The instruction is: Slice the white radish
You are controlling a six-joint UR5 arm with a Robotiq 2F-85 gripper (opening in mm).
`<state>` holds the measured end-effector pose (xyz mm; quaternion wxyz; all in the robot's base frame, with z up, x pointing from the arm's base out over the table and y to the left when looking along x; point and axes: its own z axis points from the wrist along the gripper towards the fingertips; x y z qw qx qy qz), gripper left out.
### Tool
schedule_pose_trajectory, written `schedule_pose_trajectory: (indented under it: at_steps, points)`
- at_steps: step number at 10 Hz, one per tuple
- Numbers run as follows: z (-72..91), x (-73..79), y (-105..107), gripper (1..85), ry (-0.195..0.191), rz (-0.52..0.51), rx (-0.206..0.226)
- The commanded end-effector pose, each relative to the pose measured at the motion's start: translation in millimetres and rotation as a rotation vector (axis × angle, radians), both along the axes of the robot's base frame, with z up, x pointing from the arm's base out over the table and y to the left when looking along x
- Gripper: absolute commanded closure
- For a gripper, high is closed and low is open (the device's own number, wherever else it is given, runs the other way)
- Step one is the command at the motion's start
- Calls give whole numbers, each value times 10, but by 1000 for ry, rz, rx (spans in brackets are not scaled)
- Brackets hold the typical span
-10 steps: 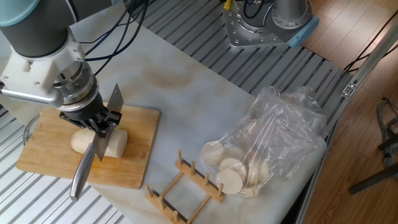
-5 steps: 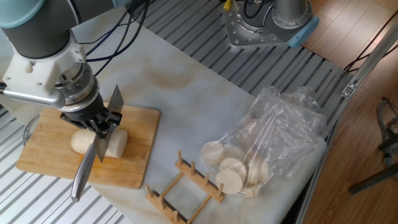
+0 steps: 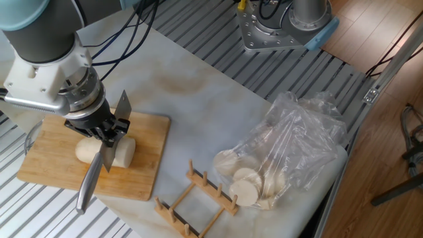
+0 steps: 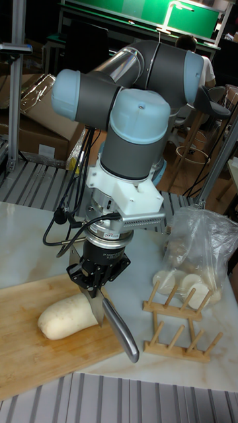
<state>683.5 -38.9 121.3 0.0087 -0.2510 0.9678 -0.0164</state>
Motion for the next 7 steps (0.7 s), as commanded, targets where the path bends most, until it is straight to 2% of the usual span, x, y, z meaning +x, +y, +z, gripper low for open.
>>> schedule_pose_trajectory:
  at_steps: [1,3,7]
  points:
    - [-6,18,4,843,-4,-4,4]
    - [-19,27,66,843,-6,-3,27]
    - [-17,8,94,843,4,0,38]
